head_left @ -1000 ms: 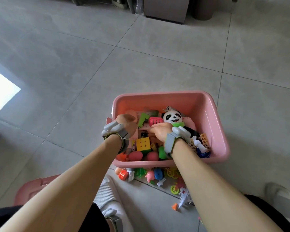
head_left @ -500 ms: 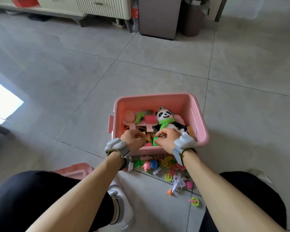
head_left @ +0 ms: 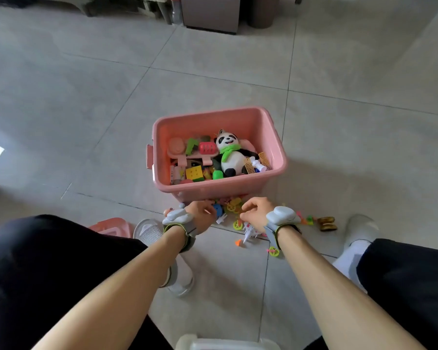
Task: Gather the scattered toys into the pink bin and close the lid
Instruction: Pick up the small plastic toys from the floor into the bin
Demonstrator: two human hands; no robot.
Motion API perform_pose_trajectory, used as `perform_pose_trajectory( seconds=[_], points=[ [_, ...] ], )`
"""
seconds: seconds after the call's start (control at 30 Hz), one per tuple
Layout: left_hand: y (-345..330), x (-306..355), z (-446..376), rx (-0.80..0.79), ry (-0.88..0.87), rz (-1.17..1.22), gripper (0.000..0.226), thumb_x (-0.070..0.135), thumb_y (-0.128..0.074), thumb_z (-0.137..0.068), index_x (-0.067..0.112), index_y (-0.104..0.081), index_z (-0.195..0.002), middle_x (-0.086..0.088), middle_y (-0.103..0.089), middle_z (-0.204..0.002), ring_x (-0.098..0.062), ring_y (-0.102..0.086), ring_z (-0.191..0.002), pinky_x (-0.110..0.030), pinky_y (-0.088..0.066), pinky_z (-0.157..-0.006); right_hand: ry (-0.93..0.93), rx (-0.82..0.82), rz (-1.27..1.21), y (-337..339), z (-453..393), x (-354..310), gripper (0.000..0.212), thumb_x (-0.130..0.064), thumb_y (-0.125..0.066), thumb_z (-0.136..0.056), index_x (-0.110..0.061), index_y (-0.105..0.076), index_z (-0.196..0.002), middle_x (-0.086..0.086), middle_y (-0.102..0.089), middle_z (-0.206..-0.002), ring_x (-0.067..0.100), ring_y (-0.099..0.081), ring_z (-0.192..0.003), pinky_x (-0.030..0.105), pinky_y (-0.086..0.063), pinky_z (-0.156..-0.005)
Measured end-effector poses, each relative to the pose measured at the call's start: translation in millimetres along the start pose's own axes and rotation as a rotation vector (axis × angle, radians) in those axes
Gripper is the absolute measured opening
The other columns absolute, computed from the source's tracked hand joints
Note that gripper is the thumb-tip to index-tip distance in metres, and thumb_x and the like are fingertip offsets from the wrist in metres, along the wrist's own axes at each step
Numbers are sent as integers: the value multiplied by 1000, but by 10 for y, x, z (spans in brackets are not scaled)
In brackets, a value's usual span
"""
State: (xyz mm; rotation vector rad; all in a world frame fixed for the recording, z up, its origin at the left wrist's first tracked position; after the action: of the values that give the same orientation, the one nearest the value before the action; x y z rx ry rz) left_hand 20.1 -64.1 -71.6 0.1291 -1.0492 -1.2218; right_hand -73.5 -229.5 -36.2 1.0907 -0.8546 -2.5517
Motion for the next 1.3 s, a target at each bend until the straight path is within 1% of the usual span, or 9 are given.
perform_pose_trajectory(
  seconds=[0.17, 0.27, 0.37, 0.47, 0.6, 0.77, 0.97, 1.2, 1.3],
  points=[
    [-269, -114, -300, -15, 66, -246, 8, 45, -53, -74, 50, -58, -79, 9, -68, -105, -20, -63, -88, -33, -53, -85, -79, 11, -29, -81, -30, 314, 12, -22, -69, -79, -24, -63, -89, -2, -62, -78, 20, -60, -77, 32, -54, -78],
    [-285, -69, -322, -50, 60, -379, 33, 37, -51, -86, 42, -54, -118, 8, -60, -120, -25, -59, -105, -27, -44, -85, -98, 21, -67, -138, -92, 431, 8, -16, -67, -81, -21, -65, -87, -4, -62, -77, 17, -59, -76, 24, -47, -71],
    [-414, -123, -497, -91, 77, -482, 53, 34, -47, -93, 32, -34, -145, -1, -43, -147, -27, -47, -130, -35, -37, -102, -160, 33, -73, -264, -207, 650, 11, -16, -68, -76, -27, -65, -77, -9, -60, -77, 17, -63, -79, 23, -53, -69],
    [-501, -143, -667, -168, 66, -538, 67, 25, -51, -93, 30, -20, -153, -5, -27, -156, -28, -35, -139, -38, -31, -108, -205, -35, -91, -386, -295, 798, 19, 1, -62, -86, 1, -65, -105, 2, -51, -77, 6, -47, -61, 2, -36, -42],
    [-584, -189, -874, -197, 34, -583, 77, 18, -53, -94, 30, -7, -155, -8, -11, -161, -31, -22, -145, -38, -25, -113, -213, -40, -121, -457, -469, 962, 24, 1, -61, -87, 15, -60, -108, -2, -43, -65, 5, -37, -56, 1, -33, -39],
    [-767, -330, -1044, -181, 74, -519, 74, 19, -55, -88, 40, -21, -150, -12, -36, -148, -37, -40, -132, -46, -44, -101, -267, -126, -95, -574, -661, 1131, 20, -20, -70, -81, -16, -66, -100, -1, -61, -97, 22, -58, -89, 25, -48, -79],
    [-984, -438, -1031, -190, 123, -437, 66, 17, -57, -86, 32, -33, -146, -14, -43, -137, -38, -49, -121, -47, -49, -94, -285, -187, -42, -741, -815, 1235, 32, -16, -63, -83, -19, -60, -114, 3, -60, -115, 23, -59, -97, 27, -49, -83],
    [-997, -407, -989, -34, 344, 155, 52, 15, -64, -79, 33, -49, -126, -4, -68, -102, -26, -71, -77, -34, -59, -68, -225, 46, 92, -651, -890, 1212, 43, -24, -59, -89, -18, -51, -131, 13, -42, -137, 33, -51, -119, 38, -46, -97],
    [-1006, -391, -942, -29, 479, 480, 52, 1, -68, -83, 20, -53, -128, -11, -63, -105, -29, -68, -74, -39, -56, -76, -207, 85, 124, -712, -972, 1212, 56, -24, -63, -85, -20, -44, -137, 13, -37, -138, 33, -43, -128, 39, -43, -101]
  ],
)
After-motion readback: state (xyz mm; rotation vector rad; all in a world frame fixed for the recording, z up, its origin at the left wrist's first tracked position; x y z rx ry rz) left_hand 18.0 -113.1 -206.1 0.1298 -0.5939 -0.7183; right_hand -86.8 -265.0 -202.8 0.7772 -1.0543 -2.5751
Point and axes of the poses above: each hand's wrist, its own z-axis away from the middle knuckle, its own y-axis out of the back of the hand, x = y × z, the point moved 3 cm from there along -z, towards the middle knuckle
